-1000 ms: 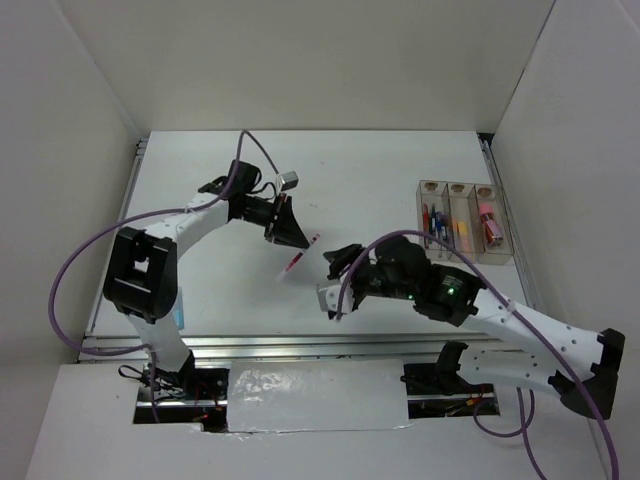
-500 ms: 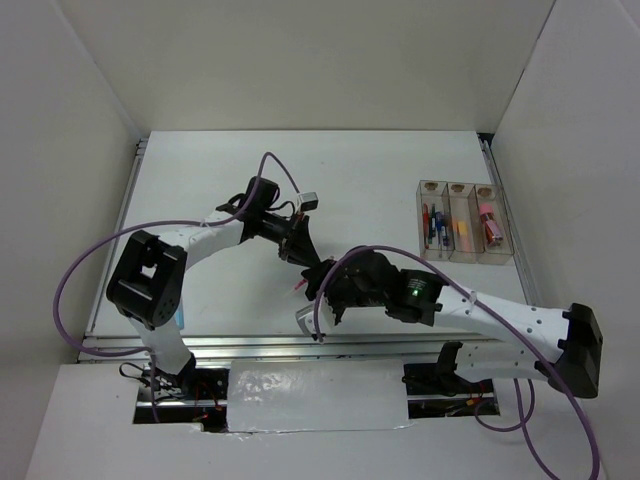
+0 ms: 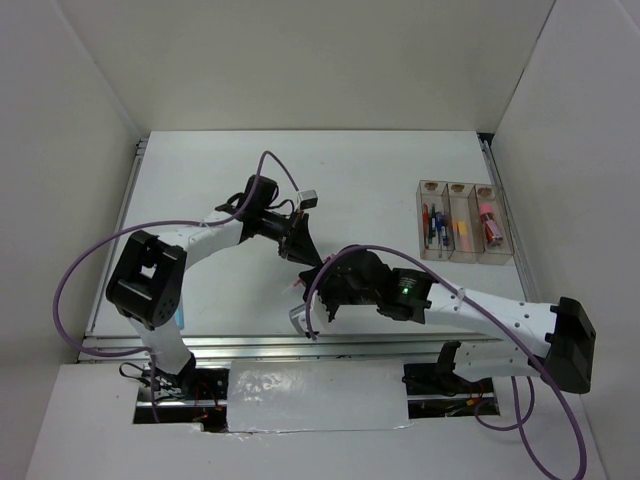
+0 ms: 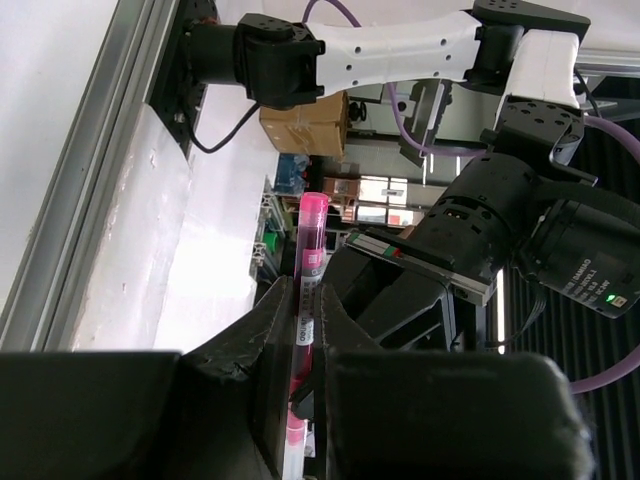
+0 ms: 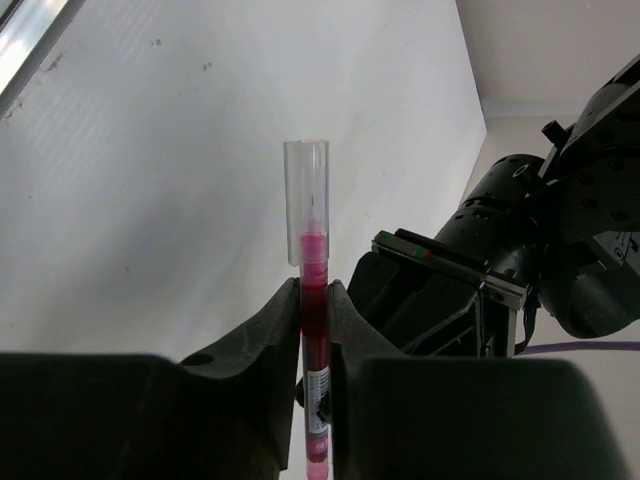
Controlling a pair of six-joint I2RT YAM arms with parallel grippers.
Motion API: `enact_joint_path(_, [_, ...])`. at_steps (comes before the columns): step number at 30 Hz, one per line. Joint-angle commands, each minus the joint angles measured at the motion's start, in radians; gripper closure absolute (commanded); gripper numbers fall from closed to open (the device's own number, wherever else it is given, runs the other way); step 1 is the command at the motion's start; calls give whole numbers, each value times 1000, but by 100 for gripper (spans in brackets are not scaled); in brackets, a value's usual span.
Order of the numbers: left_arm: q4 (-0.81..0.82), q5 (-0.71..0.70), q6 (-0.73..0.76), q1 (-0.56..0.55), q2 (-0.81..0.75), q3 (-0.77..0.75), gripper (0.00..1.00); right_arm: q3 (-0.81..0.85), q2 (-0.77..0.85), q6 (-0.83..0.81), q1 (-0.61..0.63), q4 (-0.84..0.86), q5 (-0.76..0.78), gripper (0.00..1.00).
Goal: Sort the stationery into containers
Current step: Pick up the pen from the corner of the board, then place the pen in the storage box.
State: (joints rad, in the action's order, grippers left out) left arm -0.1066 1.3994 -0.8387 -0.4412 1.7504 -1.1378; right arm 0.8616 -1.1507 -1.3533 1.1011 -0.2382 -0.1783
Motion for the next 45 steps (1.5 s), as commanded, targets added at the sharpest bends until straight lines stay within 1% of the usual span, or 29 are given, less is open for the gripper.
enact_joint_path(1, [57,47,-30,-1,-61,19,98,2,-4,-7,-10,53,14,84])
enact_joint_path(2, [54,47,-11,-1,-65,19,92,-2,3,-9,-12,59,17,87])
enact_joint_path(3, [36,43,16,-1,-71,13,80,-4,8,-7,-10,59,17,90])
enact_joint_path(4, [-2,33,60,2,-77,-11,50,-6,12,-7,-7,62,17,94])
enact_joint_path(6, [-199,-28,246,13,-81,-51,25,-3,38,0,0,54,13,98])
enact_joint_path(7, [-306,-54,344,28,-86,-91,10,1,48,14,14,47,11,100])
enact_joint_path(9, [-355,-108,391,65,-94,-143,1,1,92,58,32,43,14,100])
enact_joint_path(11, [-401,-175,424,113,-97,-192,1,-4,138,100,55,31,28,100])
enact_joint_path(13, [-394,-235,408,231,-111,-247,1,-12,167,190,62,14,57,100])
enact_joint_path(16, [-227,-339,265,425,-167,-223,1,-15,206,308,-6,-13,91,100])
enact_joint_path(17, [-210,-353,251,474,-181,-224,1,-4,206,406,-45,-41,85,100])
enact_joint_path(18, [-237,-381,278,545,-183,-255,1,13,200,465,-154,-56,76,100])
enact_joint_path(19, [-296,-395,403,568,-175,-290,1,58,191,599,-214,-88,59,100])
enact_joint_path(20, [-373,-413,490,606,-161,-330,1,83,156,662,-347,-110,45,100])
enact_joint_path(21, [-481,-468,553,616,-161,-380,1,114,132,719,-418,-134,28,100])
enact_joint_path(22, [-510,-497,655,627,-173,-384,1,175,67,773,-484,-185,14,100])
enact_joint_path(23, [-518,-526,691,640,-213,-373,1,206,33,878,-551,-216,13,100])
enact_joint_path(24, [-503,-598,716,666,-238,-320,1,285,-7,919,-686,-252,-4,100])
enact_joint_path(26, [-490,-695,794,685,-326,-234,6,403,-125,1027,-868,-364,-55,100])
enact_joint_path(27, [-486,-723,885,690,-354,-208,6,434,-167,1054,-921,-390,-72,100])
enact_joint_path(30, [-460,-803,1014,719,-468,-90,8,531,-286,1128,-1080,-435,-115,100])
enact_joint_path(31, [-465,-815,1052,743,-509,-71,7,550,-334,1141,-1093,-435,-107,100])
enact_joint_path(33, [-495,-806,1151,782,-529,-47,7,583,-380,1169,-1147,-428,-98,100])
enact_joint_path(34, [-549,-745,1191,829,-531,-46,8,594,-429,1177,-1167,-426,-87,100])
enact_joint_path(38, [-660,-640,1340,920,-500,-68,7,663,-533,1201,-1184,-435,-69,100])
enact_joint_path(41, [-761,-562,1476,986,-442,-88,6,654,-593,1247,-1182,-402,-20,100])
enact_joint_path(42, [-847,-528,1536,1013,-427,-105,6,634,-599,1257,-1182,-388,-10,100])
enact_joint_path(43, [-910,-508,1687,1022,-410,-117,6,623,-607,1270,-1181,-380,2,100])
enact_joint_path(45, [-1042,-479,1864,1068,-346,-148,8,596,-624,1290,-1173,-349,48,100])
